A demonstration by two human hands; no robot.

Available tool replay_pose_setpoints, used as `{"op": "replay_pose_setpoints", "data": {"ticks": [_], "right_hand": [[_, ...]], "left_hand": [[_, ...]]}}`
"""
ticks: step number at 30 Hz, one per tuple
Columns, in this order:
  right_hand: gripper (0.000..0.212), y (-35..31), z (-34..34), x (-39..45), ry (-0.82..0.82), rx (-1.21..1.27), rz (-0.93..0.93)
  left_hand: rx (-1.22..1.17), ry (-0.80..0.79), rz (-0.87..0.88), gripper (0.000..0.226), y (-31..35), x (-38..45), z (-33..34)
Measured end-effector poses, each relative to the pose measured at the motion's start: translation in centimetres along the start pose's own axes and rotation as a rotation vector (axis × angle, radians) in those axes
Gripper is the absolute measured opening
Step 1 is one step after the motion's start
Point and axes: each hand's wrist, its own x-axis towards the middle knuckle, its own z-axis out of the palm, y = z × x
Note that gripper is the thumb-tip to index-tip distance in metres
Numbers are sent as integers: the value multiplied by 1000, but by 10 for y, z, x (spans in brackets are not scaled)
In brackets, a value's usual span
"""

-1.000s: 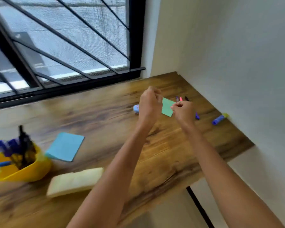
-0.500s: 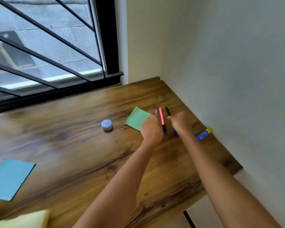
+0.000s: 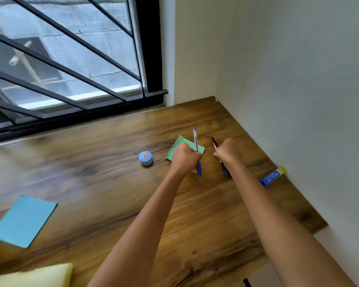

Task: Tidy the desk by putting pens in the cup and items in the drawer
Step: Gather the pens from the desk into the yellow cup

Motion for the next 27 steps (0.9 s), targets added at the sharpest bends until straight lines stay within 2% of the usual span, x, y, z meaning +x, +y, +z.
{"op": "replay_pose_setpoints", "data": {"ticks": [4,8,10,12,15,18,20,22,27], "right_hand": [[28,-3,1,-9,-18,-29,6],[24,-15,1,-22,36,83,0],[23,-31,3,-35,-12,265,-1],[26,-57,6,-67,-177,555,-2],[32,-98,12,-128,-385,778,-71],[34,-140,31,-185,-519,846,-180],[26,-166,48,-218,-587,882,-224],[14,-193,67,-256,-655,913,-273],[16,-243,105,-343,-733,951,-424]], "left_hand": [[-118,-35,30,21,-6,-12,-23],[-170,-21,48,12,-19,-24,-51],[-187,10,69,16,-28,-32,-68],[-204,58,109,19,-40,-46,-89],[-182,162,188,22,-57,-69,-130],[-148,273,244,30,-75,-99,-187],[-131,373,276,37,-84,-123,-228],[-78,497,294,32,-97,-151,-271],[73,762,288,18,-132,-218,-354]]}}
